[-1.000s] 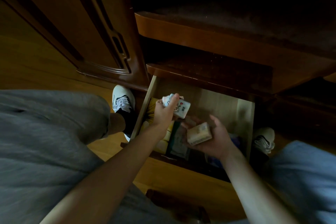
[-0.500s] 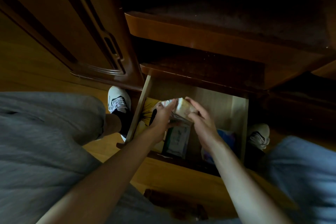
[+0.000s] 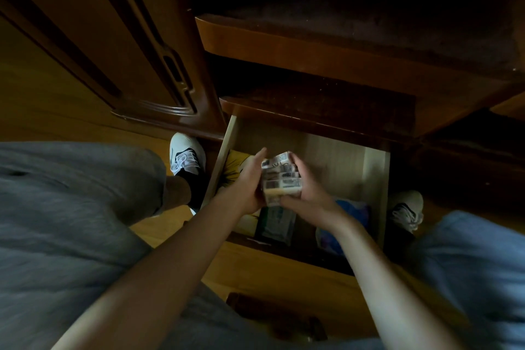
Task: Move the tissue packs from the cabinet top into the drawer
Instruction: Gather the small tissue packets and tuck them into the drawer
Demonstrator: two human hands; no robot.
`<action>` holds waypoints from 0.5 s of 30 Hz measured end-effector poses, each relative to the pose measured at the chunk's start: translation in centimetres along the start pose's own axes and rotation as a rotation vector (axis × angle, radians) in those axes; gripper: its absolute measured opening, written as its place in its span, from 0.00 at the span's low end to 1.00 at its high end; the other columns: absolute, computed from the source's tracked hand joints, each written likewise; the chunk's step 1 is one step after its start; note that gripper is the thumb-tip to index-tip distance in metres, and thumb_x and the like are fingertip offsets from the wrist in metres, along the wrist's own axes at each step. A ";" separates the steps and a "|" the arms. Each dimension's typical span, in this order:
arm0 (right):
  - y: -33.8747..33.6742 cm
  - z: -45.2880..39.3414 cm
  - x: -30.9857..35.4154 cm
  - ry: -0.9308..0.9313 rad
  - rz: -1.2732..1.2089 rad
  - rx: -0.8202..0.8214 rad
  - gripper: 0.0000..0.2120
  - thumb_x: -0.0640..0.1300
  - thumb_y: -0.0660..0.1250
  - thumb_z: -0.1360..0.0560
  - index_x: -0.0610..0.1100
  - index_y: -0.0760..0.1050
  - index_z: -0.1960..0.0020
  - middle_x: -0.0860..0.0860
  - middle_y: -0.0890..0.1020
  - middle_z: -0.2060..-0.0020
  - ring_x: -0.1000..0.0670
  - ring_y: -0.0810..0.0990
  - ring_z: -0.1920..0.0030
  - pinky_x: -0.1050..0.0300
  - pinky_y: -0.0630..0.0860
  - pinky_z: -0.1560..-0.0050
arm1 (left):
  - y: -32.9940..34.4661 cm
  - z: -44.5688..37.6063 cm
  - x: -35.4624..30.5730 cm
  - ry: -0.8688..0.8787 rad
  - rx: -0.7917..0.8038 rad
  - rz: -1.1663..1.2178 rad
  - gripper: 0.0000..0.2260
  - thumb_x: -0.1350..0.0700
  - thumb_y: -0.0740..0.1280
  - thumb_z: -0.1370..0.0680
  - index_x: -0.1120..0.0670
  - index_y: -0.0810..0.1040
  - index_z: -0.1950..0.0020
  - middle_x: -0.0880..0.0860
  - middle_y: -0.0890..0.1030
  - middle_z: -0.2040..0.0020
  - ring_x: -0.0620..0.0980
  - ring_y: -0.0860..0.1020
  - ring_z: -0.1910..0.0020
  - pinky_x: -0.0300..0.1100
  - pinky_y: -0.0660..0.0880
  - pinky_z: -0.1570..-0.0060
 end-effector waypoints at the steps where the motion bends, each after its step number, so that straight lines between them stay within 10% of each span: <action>1: 0.1 0.0 0.4 -0.027 0.053 -0.024 0.56 0.65 0.72 0.36 0.58 0.44 0.18 0.55 0.62 0.22 0.55 0.66 0.26 0.48 0.71 0.29 | -0.1 0.1 0.2 -0.015 -0.015 -0.011 0.29 0.35 0.62 0.21 0.56 0.79 0.34 0.59 0.85 0.42 0.57 0.84 0.49 0.50 0.80 0.49; 15: -0.4 -0.5 -0.3 -0.011 0.031 -0.044 0.59 0.63 0.77 0.39 0.58 0.45 0.18 0.52 0.61 0.21 0.49 0.63 0.23 0.40 0.69 0.27 | 0.4 -0.1 0.1 0.104 0.046 -0.017 0.26 0.45 0.71 0.23 0.61 0.77 0.31 0.61 0.81 0.36 0.61 0.81 0.41 0.55 0.75 0.34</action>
Point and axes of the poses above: each hand's wrist, its own z-axis away from the middle knuckle, its own y-axis out of the palm, x = y × z, the point moved 8 cm from there along -z, towards the middle knuckle
